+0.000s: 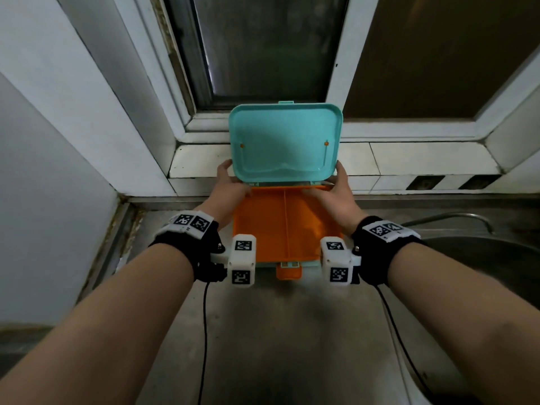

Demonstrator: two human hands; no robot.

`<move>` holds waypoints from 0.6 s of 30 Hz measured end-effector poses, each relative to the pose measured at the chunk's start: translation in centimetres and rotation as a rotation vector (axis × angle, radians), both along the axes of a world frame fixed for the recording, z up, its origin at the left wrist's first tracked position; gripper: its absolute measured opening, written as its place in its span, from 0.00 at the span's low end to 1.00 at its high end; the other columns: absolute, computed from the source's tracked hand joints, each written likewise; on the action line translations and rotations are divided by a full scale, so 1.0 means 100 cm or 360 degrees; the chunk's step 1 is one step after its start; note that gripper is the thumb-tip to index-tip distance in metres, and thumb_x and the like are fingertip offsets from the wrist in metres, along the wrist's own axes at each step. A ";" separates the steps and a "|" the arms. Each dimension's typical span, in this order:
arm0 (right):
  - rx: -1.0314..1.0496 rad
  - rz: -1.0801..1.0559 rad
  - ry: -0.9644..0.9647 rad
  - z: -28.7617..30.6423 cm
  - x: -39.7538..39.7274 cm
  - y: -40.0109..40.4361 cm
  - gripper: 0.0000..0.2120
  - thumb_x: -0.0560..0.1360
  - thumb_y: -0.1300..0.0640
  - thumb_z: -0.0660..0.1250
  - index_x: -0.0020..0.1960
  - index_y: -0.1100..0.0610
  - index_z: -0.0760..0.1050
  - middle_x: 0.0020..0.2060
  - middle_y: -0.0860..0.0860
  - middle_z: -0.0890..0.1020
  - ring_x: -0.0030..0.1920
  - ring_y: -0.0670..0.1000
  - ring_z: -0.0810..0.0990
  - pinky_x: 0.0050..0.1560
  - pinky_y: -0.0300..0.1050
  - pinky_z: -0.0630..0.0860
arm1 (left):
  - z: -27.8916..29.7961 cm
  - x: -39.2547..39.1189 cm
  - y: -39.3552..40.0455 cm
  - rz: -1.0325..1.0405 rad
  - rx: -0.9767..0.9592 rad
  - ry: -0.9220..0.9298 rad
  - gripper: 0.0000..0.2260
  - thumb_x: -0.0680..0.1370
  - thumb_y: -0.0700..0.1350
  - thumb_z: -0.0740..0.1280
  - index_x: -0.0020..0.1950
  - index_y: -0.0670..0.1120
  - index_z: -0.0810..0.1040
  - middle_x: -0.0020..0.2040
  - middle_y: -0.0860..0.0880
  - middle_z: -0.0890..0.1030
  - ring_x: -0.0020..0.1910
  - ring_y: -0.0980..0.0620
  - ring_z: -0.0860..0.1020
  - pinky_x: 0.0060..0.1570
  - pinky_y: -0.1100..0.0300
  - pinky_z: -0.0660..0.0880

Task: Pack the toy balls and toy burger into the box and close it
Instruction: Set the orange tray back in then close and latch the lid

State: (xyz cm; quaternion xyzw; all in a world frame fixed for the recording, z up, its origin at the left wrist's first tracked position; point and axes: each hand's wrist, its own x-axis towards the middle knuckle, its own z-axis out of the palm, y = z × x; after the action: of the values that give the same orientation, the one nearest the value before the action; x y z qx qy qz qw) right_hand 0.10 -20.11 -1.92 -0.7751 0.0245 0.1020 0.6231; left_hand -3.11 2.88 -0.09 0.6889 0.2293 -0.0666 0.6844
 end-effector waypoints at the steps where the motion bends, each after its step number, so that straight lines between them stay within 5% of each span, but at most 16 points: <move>1: 0.0021 0.0014 0.0008 0.002 0.002 0.000 0.43 0.67 0.60 0.76 0.73 0.49 0.55 0.58 0.48 0.75 0.58 0.49 0.75 0.57 0.49 0.75 | 0.003 0.001 0.000 -0.0030 -0.0005 -0.0025 0.41 0.70 0.24 0.62 0.76 0.53 0.53 0.54 0.44 0.79 0.42 0.49 0.81 0.26 0.62 0.76; 5: 0.0201 -0.0074 0.0178 0.010 0.012 -0.003 0.42 0.67 0.57 0.76 0.73 0.47 0.55 0.62 0.55 0.74 0.57 0.55 0.77 0.53 0.55 0.79 | 0.012 0.004 0.001 -0.0022 0.0021 -0.0013 0.42 0.69 0.23 0.59 0.75 0.55 0.53 0.48 0.45 0.80 0.33 0.53 0.79 0.22 0.64 0.73; 11: 0.0236 -0.0200 0.0196 0.026 0.027 -0.005 0.23 0.75 0.60 0.66 0.64 0.51 0.57 0.58 0.60 0.77 0.49 0.55 0.81 0.40 0.47 0.78 | 0.021 0.013 -0.003 -0.0031 0.0151 -0.0038 0.31 0.74 0.29 0.60 0.72 0.49 0.53 0.44 0.47 0.78 0.33 0.53 0.74 0.24 0.65 0.70; 15: 0.0230 -0.0234 0.0108 0.041 0.038 -0.007 0.20 0.75 0.69 0.61 0.65 0.57 0.63 0.60 0.58 0.76 0.56 0.60 0.79 0.53 0.59 0.79 | 0.029 0.020 0.008 -0.0082 0.0083 -0.0185 0.29 0.75 0.29 0.63 0.71 0.50 0.58 0.64 0.47 0.75 0.46 0.48 0.77 0.41 0.52 0.78; 18: 0.0100 -0.0225 0.0076 0.043 0.036 -0.011 0.20 0.77 0.71 0.54 0.66 0.61 0.68 0.60 0.58 0.76 0.57 0.59 0.78 0.51 0.52 0.78 | 0.028 0.014 0.015 -0.0127 0.0156 -0.0196 0.33 0.74 0.25 0.60 0.74 0.49 0.60 0.69 0.51 0.68 0.50 0.57 0.74 0.35 0.60 0.79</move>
State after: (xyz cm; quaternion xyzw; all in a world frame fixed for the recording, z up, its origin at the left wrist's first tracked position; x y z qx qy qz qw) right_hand 3.69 -21.16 2.41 -0.7488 0.0907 0.0769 0.6521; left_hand -1.67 4.36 2.71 0.7329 0.1622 -0.0402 0.6595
